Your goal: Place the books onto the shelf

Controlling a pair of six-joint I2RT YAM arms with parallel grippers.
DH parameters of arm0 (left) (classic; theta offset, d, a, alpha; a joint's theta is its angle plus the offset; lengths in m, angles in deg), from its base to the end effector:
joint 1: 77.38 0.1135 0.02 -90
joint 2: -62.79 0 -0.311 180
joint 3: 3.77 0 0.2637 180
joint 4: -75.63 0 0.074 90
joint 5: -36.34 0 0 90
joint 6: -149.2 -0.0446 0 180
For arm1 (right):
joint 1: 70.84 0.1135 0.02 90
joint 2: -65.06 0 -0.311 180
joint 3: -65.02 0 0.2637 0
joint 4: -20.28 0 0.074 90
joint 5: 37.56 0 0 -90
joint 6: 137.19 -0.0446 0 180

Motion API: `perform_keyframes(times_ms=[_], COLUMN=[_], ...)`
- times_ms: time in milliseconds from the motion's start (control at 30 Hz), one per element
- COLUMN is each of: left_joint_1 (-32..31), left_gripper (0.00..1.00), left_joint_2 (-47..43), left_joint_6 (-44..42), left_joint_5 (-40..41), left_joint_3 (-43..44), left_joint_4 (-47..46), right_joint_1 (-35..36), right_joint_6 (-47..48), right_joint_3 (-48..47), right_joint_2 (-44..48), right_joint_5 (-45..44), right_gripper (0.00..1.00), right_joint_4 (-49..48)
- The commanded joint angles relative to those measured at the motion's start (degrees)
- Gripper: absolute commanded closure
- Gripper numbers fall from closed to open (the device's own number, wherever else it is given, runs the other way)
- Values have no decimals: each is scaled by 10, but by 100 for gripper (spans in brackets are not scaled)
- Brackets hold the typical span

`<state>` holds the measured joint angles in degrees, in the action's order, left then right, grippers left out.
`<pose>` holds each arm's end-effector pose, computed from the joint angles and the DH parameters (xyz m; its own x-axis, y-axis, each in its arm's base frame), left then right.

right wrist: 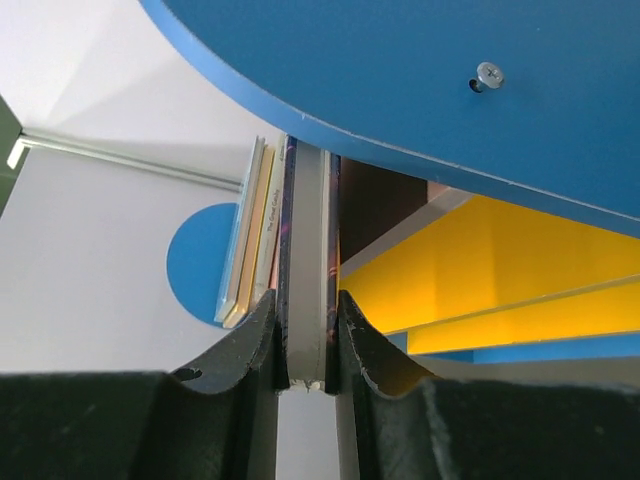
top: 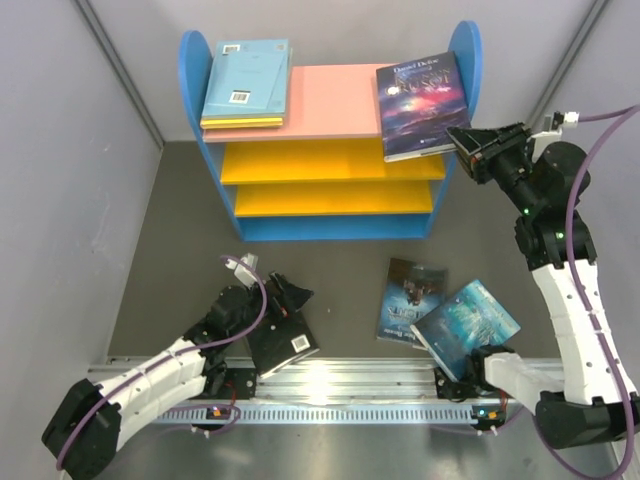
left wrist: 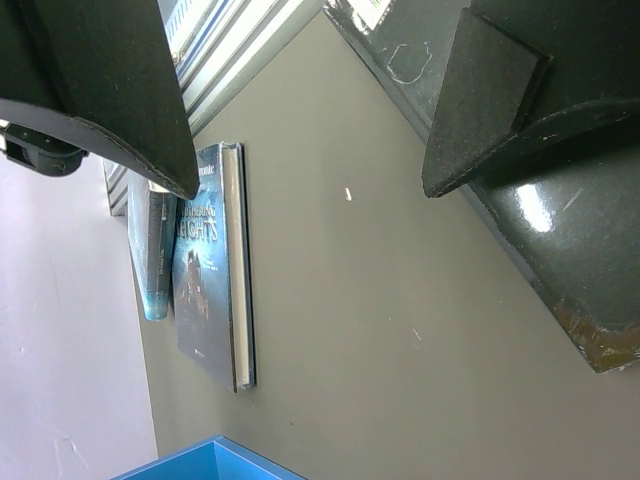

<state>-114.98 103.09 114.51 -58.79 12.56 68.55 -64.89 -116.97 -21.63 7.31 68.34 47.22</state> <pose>0.1062 -0.0868 0.1731 -0.6864 -0.5050 -0.5232 0.1952 0.5652 -0.8016 0.1994 0.0331 0.5080 -0.3373 0.8722 -0.3542 -0.1605 0.3175 0.9346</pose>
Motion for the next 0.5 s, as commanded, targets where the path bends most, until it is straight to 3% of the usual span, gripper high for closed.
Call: perform_keyframes(times_ms=[0, 300, 467], left_joint_1=[2, 2, 2], left_gripper=[2, 2, 2], left_joint_2=[0, -15, -28], left_joint_6=[-10, -11, -12], left_joint_5=[-7, -8, -5], left_joint_3=[-10, -13, -16], left_joint_4=[-41, -34, -23], right_joint_1=[21, 63, 63], right_joint_6=[-26, -73, -73], right_joint_3=[-13, -17, -64], right_joint_2=[-5, -46, -89], right_joint_5=[-94, -172, -172], right_gripper=[100, 100, 98], right_joint_4=[-60, -86, -86])
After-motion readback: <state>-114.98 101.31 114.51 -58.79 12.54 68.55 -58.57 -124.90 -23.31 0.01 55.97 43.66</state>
